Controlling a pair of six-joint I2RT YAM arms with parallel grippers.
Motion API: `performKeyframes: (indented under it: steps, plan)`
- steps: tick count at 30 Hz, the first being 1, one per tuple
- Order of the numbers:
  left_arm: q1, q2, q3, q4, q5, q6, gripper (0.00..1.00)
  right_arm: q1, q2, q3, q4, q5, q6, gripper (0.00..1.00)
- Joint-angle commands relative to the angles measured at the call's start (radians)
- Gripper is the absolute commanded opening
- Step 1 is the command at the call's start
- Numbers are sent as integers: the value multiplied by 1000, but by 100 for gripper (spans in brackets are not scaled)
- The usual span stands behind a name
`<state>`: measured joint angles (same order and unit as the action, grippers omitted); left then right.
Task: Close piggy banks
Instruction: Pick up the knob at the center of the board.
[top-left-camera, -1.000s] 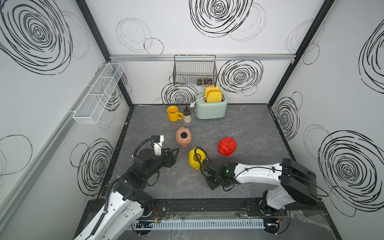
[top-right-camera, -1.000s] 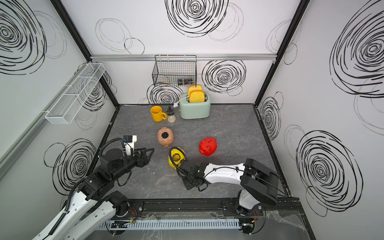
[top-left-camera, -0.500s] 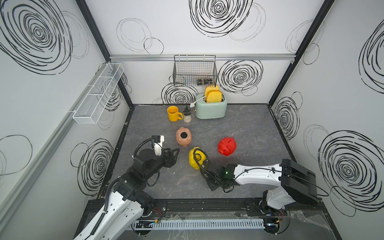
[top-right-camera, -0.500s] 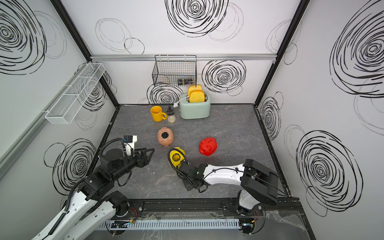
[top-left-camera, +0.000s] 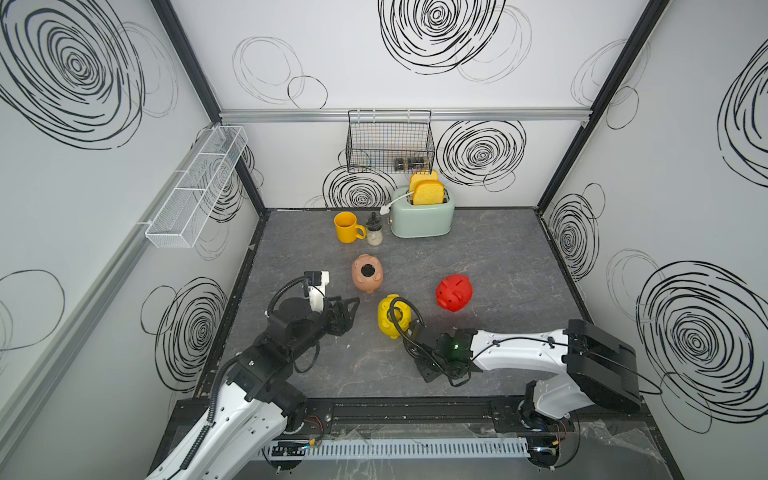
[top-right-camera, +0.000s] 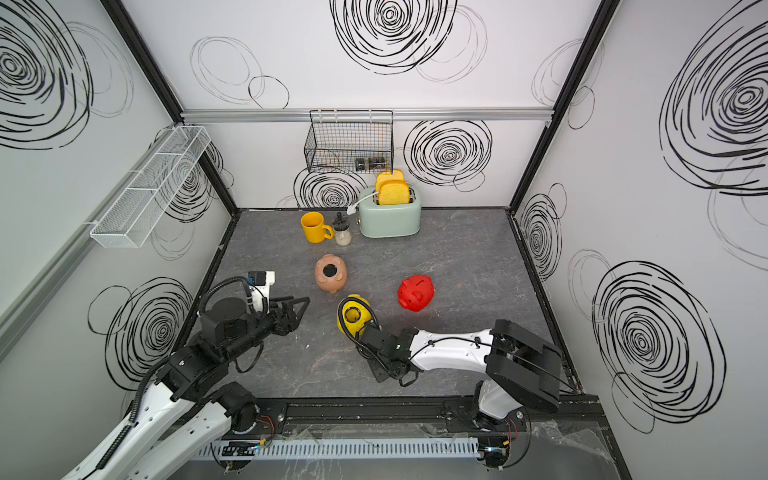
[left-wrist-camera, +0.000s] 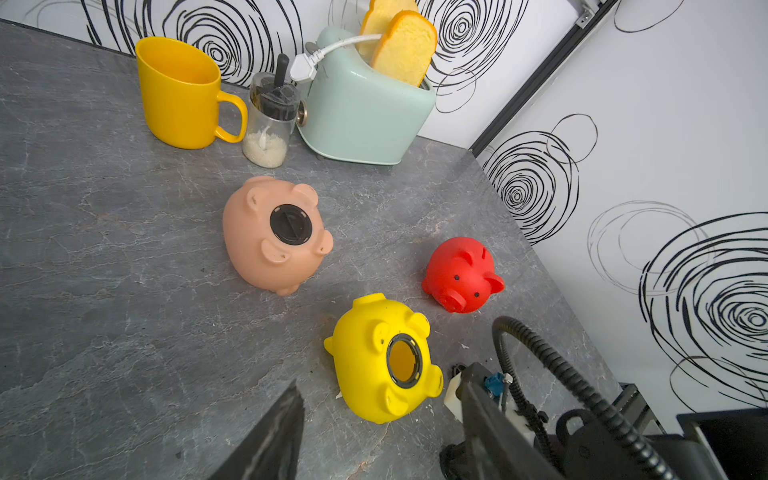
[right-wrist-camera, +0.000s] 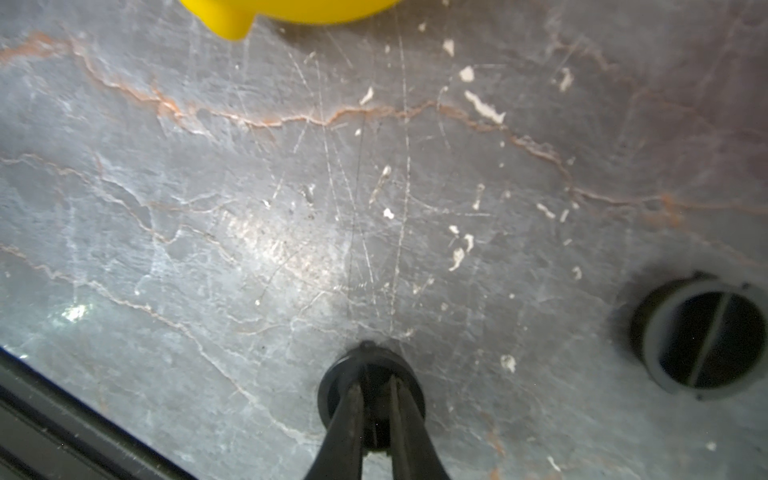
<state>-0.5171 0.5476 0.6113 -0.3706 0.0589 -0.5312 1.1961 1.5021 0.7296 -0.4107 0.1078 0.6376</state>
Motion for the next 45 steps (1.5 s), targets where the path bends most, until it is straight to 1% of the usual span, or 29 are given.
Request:
performKeyframes:
  steps: [1, 7, 14, 23, 27, 30, 35, 45]
  plan:
    - [-7, -8, -7, 11, -16, 1, 64, -14, -4, -46, -128, 40, 38, 18]
    - [-6, -9, -7, 12, -16, 2, 65, -29, -20, -50, -148, 34, 33, 20]
    - [-9, -9, -7, 11, -17, 2, 64, -33, -5, -55, -157, 33, 30, 19]
    - [-11, -7, -5, 10, -19, 2, 64, -32, 30, -42, -182, 45, 38, 11]
    - [-12, -6, -7, 11, -21, 0, 65, -35, 25, -31, -192, 64, 40, 3]
    - [-12, -3, -7, 11, -20, 0, 65, -39, 20, -27, -187, 69, 33, 0]
    - [0, 7, -7, 17, -9, 2, 65, -57, 7, -38, -157, 39, 15, 0]
    - [9, 21, -16, 39, 14, -9, 65, -132, -61, -44, -132, -3, -21, 0]
